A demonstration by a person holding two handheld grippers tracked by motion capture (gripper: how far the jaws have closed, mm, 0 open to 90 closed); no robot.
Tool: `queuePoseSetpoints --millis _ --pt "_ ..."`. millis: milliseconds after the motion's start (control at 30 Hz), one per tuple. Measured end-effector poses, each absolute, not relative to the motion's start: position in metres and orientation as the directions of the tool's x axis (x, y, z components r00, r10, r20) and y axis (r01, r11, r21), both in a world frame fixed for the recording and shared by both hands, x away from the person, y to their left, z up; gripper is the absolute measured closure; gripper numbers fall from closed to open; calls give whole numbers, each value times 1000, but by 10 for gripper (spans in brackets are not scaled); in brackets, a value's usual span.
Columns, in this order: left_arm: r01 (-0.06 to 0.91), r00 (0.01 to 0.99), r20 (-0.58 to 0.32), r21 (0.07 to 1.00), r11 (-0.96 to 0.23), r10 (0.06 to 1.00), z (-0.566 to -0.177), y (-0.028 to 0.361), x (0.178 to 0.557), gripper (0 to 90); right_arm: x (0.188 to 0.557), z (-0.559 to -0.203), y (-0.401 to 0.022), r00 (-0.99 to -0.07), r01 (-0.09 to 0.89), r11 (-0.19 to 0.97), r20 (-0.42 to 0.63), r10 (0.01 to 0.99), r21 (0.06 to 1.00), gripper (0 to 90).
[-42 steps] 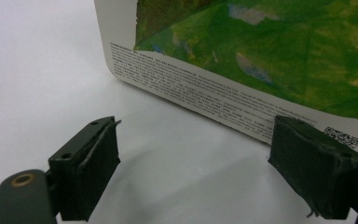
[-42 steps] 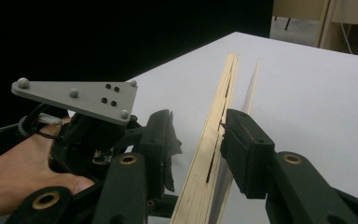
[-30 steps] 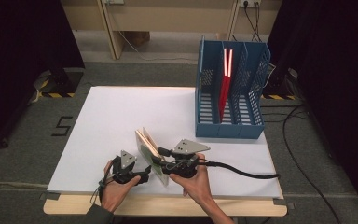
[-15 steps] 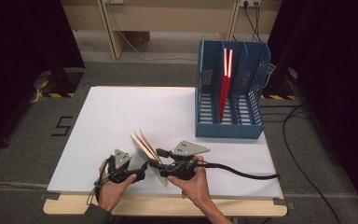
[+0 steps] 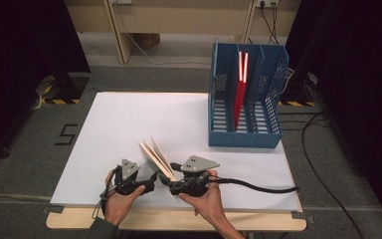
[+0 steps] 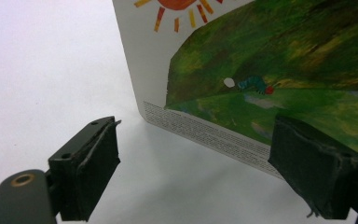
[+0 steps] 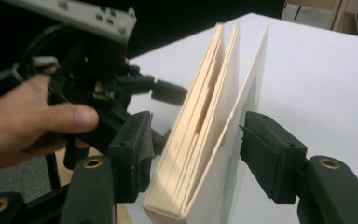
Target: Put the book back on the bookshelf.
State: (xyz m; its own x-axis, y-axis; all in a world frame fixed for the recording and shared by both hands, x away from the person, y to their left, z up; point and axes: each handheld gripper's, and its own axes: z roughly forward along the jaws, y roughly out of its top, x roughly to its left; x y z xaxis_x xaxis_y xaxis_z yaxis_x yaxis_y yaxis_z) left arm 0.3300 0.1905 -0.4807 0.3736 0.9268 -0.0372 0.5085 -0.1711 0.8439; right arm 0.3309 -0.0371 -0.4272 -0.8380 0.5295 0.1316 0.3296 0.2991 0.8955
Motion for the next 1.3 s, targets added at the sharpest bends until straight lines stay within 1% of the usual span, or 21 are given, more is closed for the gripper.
queuePoseSetpoints --millis 67,167,233,433,467,533,600,800,1033,1133,1300 --pt "510 374 -34 842 -175 927 -481 191 330 147 331 -431 -36 -841 319 315 114 529 894 454" --pt "509 373 -36 844 -171 927 -481 191 331 147 330 -436 -34 -841 326 327 114 529 887 487" --pt "509 371 -37 844 -170 928 -481 192 331 146 330 -438 -33 -843 316 347 93 530 883 539" --pt "515 361 -41 841 -163 932 -481 195 332 147 329 -439 -34 -839 286 363 50 541 887 626" --pt "516 359 -42 841 -161 932 -481 195 332 147 329 -438 -35 -836 287 366 44 548 885 668" --pt "516 359 -47 842 -156 932 -481 195 332 147 331 -436 -38 -825 237 396 -31 564 887 722" --pt "520 359 -46 839 -159 932 -481 196 332 147 335 -434 -41 -822 230 406 -47 567 884 742" --pt "533 354 -47 831 -160 934 -482 197 334 147 343 -439 -51 -823 258 352 14 568 900 749" --pt "568 357 -34 801 -188 934 -487 202 337 147 345 -441 -54 -826 251 337 20 563 907 740" --pt "581 372 -8 782 -227 928 -489 202 337 157 347 -443 -55 -826 252 325 28 564 912 733" --pt "591 374 -2 771 -236 928 -491 203 338 155 350 -446 -56 -825 262 317 41 564 912 718"
